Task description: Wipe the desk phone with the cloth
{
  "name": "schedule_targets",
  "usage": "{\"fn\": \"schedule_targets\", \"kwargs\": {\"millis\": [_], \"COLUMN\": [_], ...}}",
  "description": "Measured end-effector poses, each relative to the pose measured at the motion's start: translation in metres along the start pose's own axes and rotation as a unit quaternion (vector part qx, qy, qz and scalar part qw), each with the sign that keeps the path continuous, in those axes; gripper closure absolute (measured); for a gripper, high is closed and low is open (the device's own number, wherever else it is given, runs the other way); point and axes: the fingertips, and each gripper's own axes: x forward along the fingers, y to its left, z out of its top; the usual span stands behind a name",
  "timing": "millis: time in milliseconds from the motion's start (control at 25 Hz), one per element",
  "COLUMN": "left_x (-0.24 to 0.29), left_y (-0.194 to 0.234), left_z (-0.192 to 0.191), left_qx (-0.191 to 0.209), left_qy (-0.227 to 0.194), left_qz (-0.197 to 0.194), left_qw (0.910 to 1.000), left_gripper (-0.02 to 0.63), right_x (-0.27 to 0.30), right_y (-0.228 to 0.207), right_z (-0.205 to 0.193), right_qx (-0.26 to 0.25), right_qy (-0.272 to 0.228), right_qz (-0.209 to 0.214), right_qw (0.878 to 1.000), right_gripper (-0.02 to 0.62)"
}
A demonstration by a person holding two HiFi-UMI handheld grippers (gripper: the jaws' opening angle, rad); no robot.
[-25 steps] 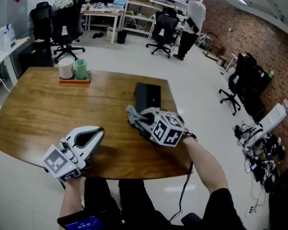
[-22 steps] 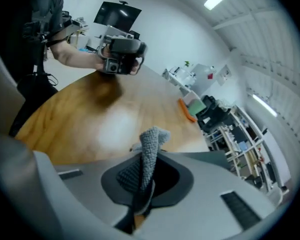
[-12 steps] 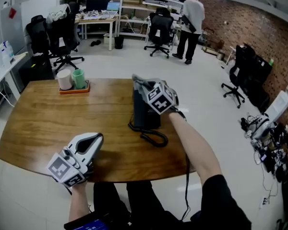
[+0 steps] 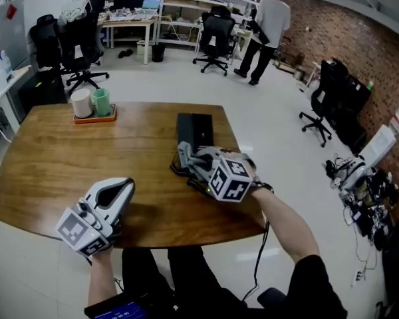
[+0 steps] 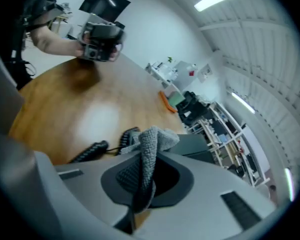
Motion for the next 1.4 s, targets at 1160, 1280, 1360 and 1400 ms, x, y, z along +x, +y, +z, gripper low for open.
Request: {"fn": "schedule_targets", "kwargs": {"millis": [1160, 1280, 1360, 1400], "left_x": [0.000, -0.004, -0.004, -0.005], "left_y": [0.003, 0.011, 0.011, 0.012], "left_z": [-0.004, -0.014, -0.014, -0.016], "left_qx": [-0.007, 0.005, 0.003, 0.003], "left_qy": [0.007, 0.027, 0.024, 0.025], "left_qz": [0.003, 0.015, 0.013, 0.014], "left_qw": [0.9999, 0.9995, 0.9996, 0.9996], "left_gripper": [0.607, 0.607, 0.607, 0.607], "right_x": [-0.024, -0.030, -0.028, -0.023], "right_y": [0.030, -0.022, -0.084, -0.111], "right_z": [-0.017, -0.018, -0.024, -0.028], "right_qx": [-0.060, 0.010, 0.093, 0.127], "right_qy": [-0.044, -0.071, -0.085, -0.086], "right_qz": [0.057, -0.009, -0.097, -0.135], "right_qw": [0.996, 0.997, 0.987, 0.979], "right_gripper": [0.571, 0.571, 0.571, 0.571]}}
